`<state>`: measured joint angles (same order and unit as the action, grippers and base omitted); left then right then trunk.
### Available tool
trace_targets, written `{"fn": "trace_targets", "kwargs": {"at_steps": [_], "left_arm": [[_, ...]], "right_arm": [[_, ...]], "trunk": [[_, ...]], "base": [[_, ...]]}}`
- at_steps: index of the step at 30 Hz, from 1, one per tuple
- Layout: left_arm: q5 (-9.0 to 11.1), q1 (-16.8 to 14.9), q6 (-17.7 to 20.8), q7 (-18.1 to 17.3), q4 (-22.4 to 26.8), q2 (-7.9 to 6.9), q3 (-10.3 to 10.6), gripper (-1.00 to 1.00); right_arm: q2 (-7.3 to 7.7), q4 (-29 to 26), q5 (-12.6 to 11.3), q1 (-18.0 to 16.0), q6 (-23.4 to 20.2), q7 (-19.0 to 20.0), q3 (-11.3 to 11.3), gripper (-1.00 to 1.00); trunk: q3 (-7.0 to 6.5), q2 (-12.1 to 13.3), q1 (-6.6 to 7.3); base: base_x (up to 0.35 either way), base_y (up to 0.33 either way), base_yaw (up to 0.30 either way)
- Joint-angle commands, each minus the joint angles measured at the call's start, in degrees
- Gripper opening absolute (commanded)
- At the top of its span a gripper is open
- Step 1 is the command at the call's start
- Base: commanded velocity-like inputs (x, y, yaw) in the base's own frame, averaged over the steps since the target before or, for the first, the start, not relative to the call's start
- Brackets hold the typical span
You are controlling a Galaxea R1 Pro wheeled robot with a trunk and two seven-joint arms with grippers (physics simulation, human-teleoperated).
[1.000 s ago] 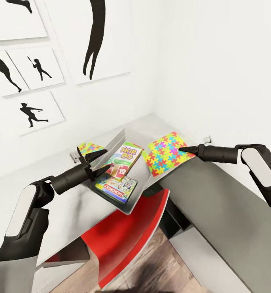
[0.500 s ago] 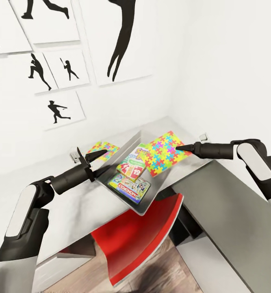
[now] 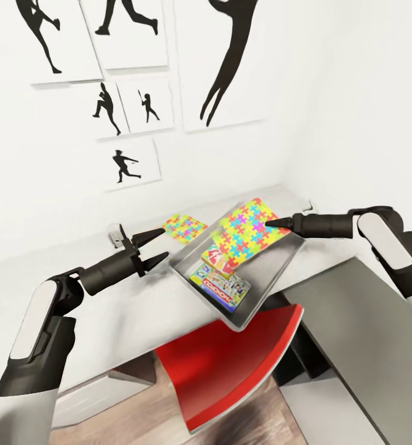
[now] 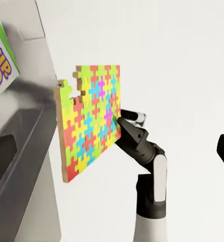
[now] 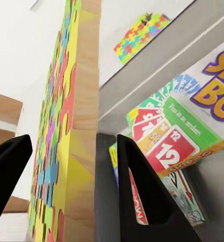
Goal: Put all the toys in the child's room - the three board games (two on the bed and one on the table), the two jigsaw puzzles on the table, and the tennis ball on the table - inside the toy box on the table in the child's room.
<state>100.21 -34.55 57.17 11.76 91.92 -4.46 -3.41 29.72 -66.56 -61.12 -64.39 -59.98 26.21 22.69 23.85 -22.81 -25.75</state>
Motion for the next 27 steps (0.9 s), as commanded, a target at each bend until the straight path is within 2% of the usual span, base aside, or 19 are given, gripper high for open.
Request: {"fn": "trace_targets", "kwargs": {"at_steps": [1,10,20,25,27], "left_arm": [[0.58,-0.07,0.2,0.6,0.01,0.02,-0.03,1.0],[0.53,-0.07,0.15,0.69,-0.04,0.05,0.03,1.0],[0.52,-0.08,0.15,0.79,-0.12,0.06,0.07,1.0],[0.52,-0.08,0.14,0.88,-0.09,0.06,0.07,1.0],[0.52,-0.08,0.14,0.9,-0.09,0.06,0.07,1.0]], "right_arm": [[0.08,0.01,0.67,-0.36,-0.02,0.59,0.6,-1.0],[0.33,0.02,1.73,-1.61,-0.02,0.59,4.02,-1.0],[0.75,0.15,2.37,-1.56,-0.02,0.62,5.72,-1.0],[2.64,0.47,3.97,-1.27,-0.02,0.66,6.01,-1.0],[2.95,0.91,4.26,-1.27,-0.02,0.67,6.02,-1.0]], "trunk": [[0.06,-0.11,-0.03],[-0.28,-0.11,-0.03],[-0.56,-0.11,-0.03],[-0.61,-0.11,-0.03],[-0.61,-0.11,-0.03]], "base": [[0.0,0.0,0.262],[0.0,0.0,0.263],[0.0,0.0,0.233],[0.0,0.0,0.099],[0.0,0.0,0.055]]}}
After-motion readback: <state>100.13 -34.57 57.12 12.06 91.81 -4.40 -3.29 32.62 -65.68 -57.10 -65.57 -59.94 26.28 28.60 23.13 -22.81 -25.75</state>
